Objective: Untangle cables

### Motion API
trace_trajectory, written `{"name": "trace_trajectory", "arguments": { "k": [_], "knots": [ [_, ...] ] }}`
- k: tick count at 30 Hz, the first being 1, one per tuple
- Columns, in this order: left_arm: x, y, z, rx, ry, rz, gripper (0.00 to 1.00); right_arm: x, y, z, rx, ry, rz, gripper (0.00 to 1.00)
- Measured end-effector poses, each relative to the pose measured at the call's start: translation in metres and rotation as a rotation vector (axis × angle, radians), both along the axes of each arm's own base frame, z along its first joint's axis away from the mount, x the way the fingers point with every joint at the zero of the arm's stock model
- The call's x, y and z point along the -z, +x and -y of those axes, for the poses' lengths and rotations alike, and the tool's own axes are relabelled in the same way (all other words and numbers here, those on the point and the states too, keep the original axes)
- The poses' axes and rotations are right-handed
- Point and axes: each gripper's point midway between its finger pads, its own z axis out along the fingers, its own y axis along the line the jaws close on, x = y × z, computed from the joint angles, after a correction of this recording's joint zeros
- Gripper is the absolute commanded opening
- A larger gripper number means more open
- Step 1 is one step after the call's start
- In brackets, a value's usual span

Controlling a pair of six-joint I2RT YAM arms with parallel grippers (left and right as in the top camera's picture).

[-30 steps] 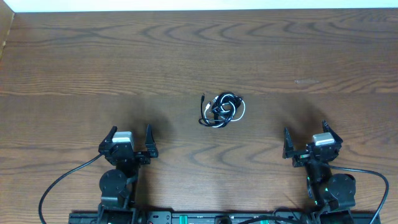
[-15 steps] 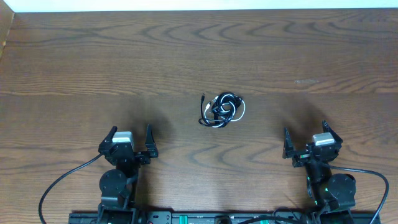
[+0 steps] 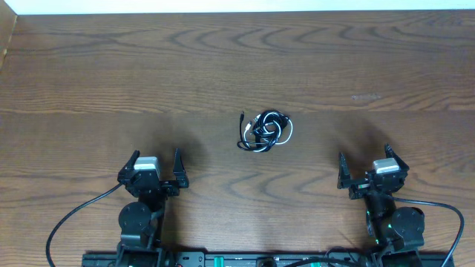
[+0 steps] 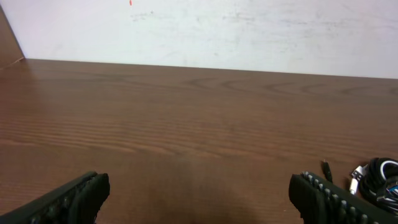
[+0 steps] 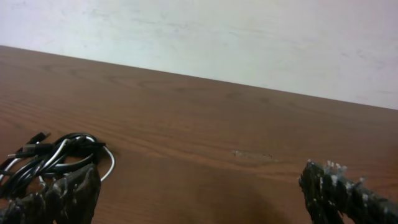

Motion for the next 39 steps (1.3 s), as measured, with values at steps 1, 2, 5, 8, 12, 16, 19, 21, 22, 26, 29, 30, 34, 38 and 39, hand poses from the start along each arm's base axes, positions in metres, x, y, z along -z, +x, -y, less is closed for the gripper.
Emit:
{"name": "trace_trajectory", "arguments": {
  "k": [1,2,5,8,12,16,19,21,22,26,29,30,34,38,39],
  "knots": [
    [0.0,0.0,0.0,0.0,0.0,0.0,0.98,0.0,0.0,0.0,0.0,0.0,0.0,0.99],
    [0.0,0.0,0.0,0.0,0.0,0.0,0.98,0.0,0.0,0.0,0.0,0.0,0.0,0.99],
    [0.0,0.0,0.0,0.0,0.0,0.0,0.98,0.0,0.0,0.0,0.0,0.0,0.0,0.99],
    [0.0,0.0,0.0,0.0,0.0,0.0,0.98,0.0,0.0,0.0,0.0,0.0,0.0,0.99],
    [0.0,0.0,0.0,0.0,0.0,0.0,0.98,0.0,0.0,0.0,0.0,0.0,0.0,0.99],
    [0.001,-0.001,0.001,0.008,-0.005,-0.014,0.98,0.0,0.0,0.0,0.0,0.0,0.0,0.99],
    [0.003,-0.003,0.004,0.018,-0.024,-0.039,0.98,0.0,0.0,0.0,0.0,0.0,0.0,0.99],
    [0.004,-0.005,0.004,0.019,-0.033,-0.057,0.98,0.0,0.0,0.0,0.0,0.0,0.0,0.99],
    [0.005,-0.006,0.005,0.021,-0.044,-0.073,0.98,0.0,0.0,0.0,0.0,0.0,0.0,0.99],
    [0.005,-0.014,0.01,0.041,-0.099,-0.146,0.98,0.0,0.0,0.0,0.0,0.0,0.0,0.99],
    [-0.019,-0.018,0.015,0.065,-0.135,-0.146,0.98,0.0,0.0,0.0,0.0,0.0,0.0,0.99],
    [-0.029,-0.02,0.016,0.071,-0.144,-0.145,0.98,0.0,0.0,0.0,0.0,0.0,0.0,0.99],
    [-0.07,-0.024,0.024,0.113,-0.177,-0.156,0.98,0.0,0.0,0.0,0.0,0.0,0.0,0.99],
    [-0.091,-0.026,0.032,0.146,-0.193,-0.238,0.98,0.0,0.0,0.0,0.0,0.0,0.001,0.99],
    [-0.096,-0.027,0.034,0.155,-0.199,-0.267,0.98,0.0,0.0,0.0,0.0,0.0,0.0,0.99]
  ]
}}
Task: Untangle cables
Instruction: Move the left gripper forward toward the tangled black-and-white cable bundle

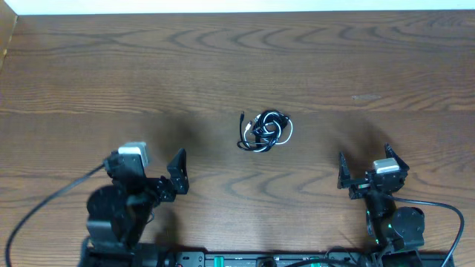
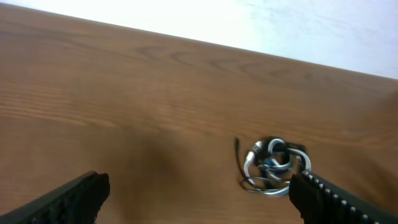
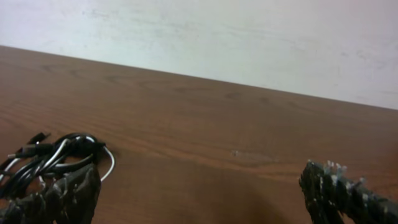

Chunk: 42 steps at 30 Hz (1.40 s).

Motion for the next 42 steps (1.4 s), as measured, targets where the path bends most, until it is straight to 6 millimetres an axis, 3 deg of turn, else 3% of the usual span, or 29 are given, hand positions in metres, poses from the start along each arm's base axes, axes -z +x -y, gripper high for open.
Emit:
{"name": "trace_trajectory", "arguments": {
  "k": [7,14,19,22,26,32,33,34,35,36,37,42],
  "knots": [
    [-0.027,0.01,0.019,0.091,-0.045,-0.157,0.98,0.0,0.0,0.0,0.0,0.0,0.0,0.99],
    [-0.049,0.023,0.051,0.249,-0.138,-0.324,0.99,0.0,0.0,0.0,0.0,0.0,0.0,0.99],
    [-0.058,0.023,0.059,0.279,-0.172,-0.455,0.98,0.0,0.0,0.0,0.0,0.0,0.0,0.99],
    [-0.048,0.023,0.061,0.281,-0.184,-0.54,0.98,0.0,0.0,0.0,0.0,0.0,0.0,0.99],
    [-0.019,0.023,0.058,0.252,-0.182,-0.696,0.98,0.0,0.0,0.0,0.0,0.0,0.0,0.99],
    [0.01,0.037,0.053,0.206,-0.161,-0.811,0.99,0.0,0.0,0.0,0.0,0.0,0.0,0.99],
    [0.014,0.04,0.053,0.201,-0.162,-0.827,0.93,0.0,0.0,0.0,0.0,0.0,0.0,0.99],
    [0.018,0.042,0.053,0.196,-0.164,-0.841,0.76,0.0,0.0,0.0,0.0,0.0,0.0,0.99],
    [0.023,0.044,0.053,0.189,-0.166,-0.859,0.51,0.0,0.0,0.0,0.0,0.0,0.0,0.99],
    [0.028,0.047,0.053,0.18,-0.168,-0.881,0.15,0.0,0.0,0.0,0.0,0.0,0.0,0.99],
    [0.033,0.048,0.052,0.173,-0.169,-0.902,0.08,0.0,0.0,0.0,0.0,0.0,-0.001,0.99],
    [0.058,0.055,0.053,0.157,-0.17,-1.001,0.07,0.0,0.0,0.0,0.0,0.0,0.0,0.99]
  ]
}}
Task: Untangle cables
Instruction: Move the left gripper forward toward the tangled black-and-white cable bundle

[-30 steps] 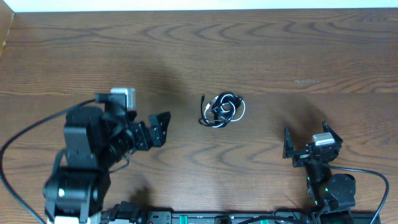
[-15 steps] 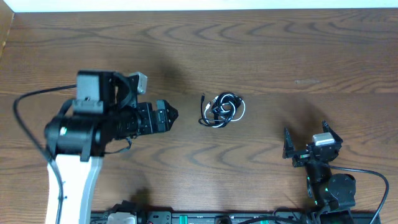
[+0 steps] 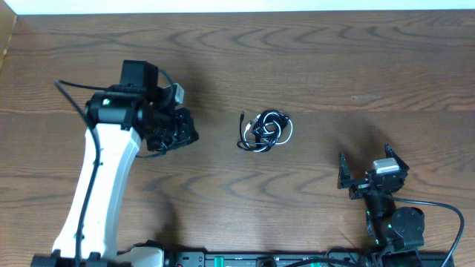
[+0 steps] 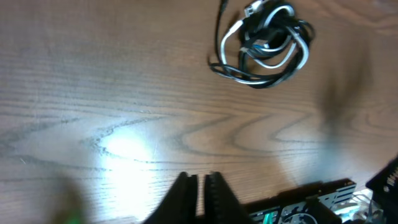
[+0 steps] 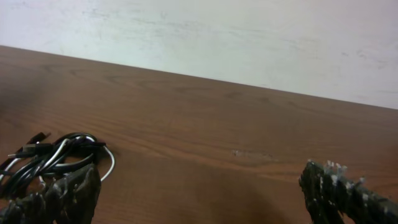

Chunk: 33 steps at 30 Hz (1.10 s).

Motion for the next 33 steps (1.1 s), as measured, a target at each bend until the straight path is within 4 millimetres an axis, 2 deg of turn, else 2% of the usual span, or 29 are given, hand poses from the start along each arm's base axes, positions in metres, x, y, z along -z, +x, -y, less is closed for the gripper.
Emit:
{"name": "trace_trajectory", "arguments": {
  "k": [13,14,17,20,26,33],
  "knots": [
    [0.043,0.017,0.001,-0.077,0.004,-0.155,0.08,0.0,0.0,0.0,0.0,0.0,0.0,0.99],
    [0.046,0.019,0.002,-0.084,0.004,-0.161,0.17,0.0,0.0,0.0,0.0,0.0,0.0,0.99],
    [0.054,0.024,0.002,-0.116,0.004,-0.185,0.59,0.0,0.0,0.0,0.0,0.0,0.0,0.99],
    [0.061,0.027,0.002,-0.145,0.004,-0.211,0.74,0.0,0.0,0.0,0.0,0.0,0.0,0.99],
    [0.077,0.032,0.002,-0.174,0.008,-0.253,0.74,0.0,0.0,0.0,0.0,0.0,0.0,0.99],
    [0.082,0.039,0.003,-0.246,0.0,-0.274,0.74,0.0,0.0,0.0,0.0,0.0,0.0,0.99]
  ]
}}
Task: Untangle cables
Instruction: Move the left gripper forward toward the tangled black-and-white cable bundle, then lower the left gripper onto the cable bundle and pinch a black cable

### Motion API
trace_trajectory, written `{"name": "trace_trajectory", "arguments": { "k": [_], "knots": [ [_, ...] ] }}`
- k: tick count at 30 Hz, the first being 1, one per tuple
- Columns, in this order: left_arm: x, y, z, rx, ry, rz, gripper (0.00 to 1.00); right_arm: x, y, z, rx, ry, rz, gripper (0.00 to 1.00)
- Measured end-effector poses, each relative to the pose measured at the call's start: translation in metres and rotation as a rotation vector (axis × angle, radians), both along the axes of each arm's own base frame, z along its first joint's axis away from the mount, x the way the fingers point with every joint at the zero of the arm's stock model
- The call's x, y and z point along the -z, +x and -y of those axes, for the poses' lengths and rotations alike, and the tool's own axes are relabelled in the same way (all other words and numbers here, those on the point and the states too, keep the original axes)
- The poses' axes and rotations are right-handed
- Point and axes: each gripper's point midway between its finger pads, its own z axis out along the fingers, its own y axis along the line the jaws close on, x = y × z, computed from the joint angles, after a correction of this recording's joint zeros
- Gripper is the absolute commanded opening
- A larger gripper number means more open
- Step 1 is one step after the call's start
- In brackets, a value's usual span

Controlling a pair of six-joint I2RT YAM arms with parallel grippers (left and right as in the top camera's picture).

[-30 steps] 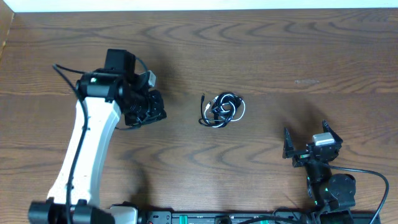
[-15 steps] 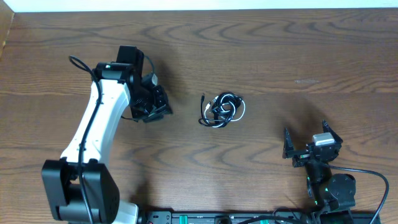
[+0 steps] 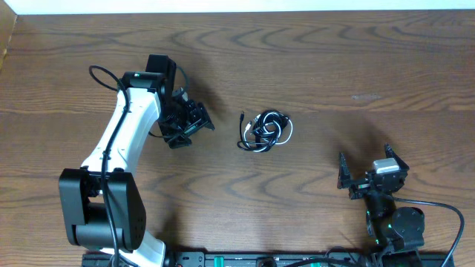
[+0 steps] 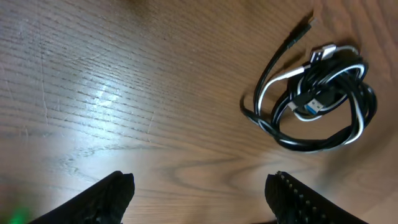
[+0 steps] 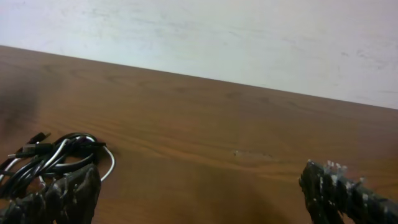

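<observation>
A small knot of black and white cables (image 3: 264,130) lies on the wooden table near its middle, with a loose black plug end sticking out at its left. In the left wrist view the cable bundle (image 4: 314,99) lies at the upper right, ahead of the fingers. My left gripper (image 3: 190,124) hovers just left of the bundle, open, nothing between its fingers (image 4: 112,198). My right gripper (image 3: 365,176) rests open near the front right, the cable tangle (image 5: 56,158) at its left finger's side in its own view.
The brown table (image 3: 356,59) reaches a pale wall at the back. A raised wooden edge (image 3: 6,44) borders the far left. Black arm cables (image 3: 438,215) trail at the front right by the arm base.
My left gripper has gone from shut to open and shifted right, closer to the cable bundle. Its arm has swung further across. The right arm and the cables have not moved.
Both grippers rested open at the front edge, the tangle untouched in the middle. The left arm then lifted and turned toward the cables, later hung shut left of them, and now stands open beside them. The right arm has stayed still throughout.
</observation>
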Motion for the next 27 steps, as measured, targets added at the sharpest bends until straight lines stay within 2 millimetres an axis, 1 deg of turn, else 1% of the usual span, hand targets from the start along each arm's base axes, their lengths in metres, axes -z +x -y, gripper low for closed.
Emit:
{"name": "trace_trajectory", "arguments": {
  "k": [2,6,13,17,19,21,24,27],
  "knots": [
    [0.0,0.001,0.002,-0.014,0.0,-0.001,0.74,0.0,0.0,0.0,0.0,0.0,0.0,0.99],
    [0.0,0.004,0.015,0.007,-0.003,0.019,0.74,0.0,0.0,0.0,0.0,0.0,0.0,0.99],
    [-0.002,0.005,0.054,0.12,-0.013,0.091,0.74,0.0,0.0,0.0,0.0,0.0,0.0,0.99],
    [-0.001,0.001,0.075,0.194,0.009,0.128,0.74,0.0,0.0,0.0,0.0,0.0,0.0,0.99],
    [0.0,-0.001,0.088,0.241,0.016,0.152,0.74,0.0,0.0,0.0,0.0,0.0,0.0,0.99],
    [-0.001,-0.003,0.101,0.303,0.016,0.189,0.78,0.0,0.0,0.0,0.0,0.0,0.0,0.99],
    [-0.002,-0.007,0.12,0.409,0.011,0.248,0.79,0.0,0.0,0.0,0.0,0.0,0.0,0.99],
    [-0.003,-0.012,0.132,0.493,0.012,0.285,0.79,0.0,0.0,0.0,0.0,0.0,0.0,0.99]
  ]
}}
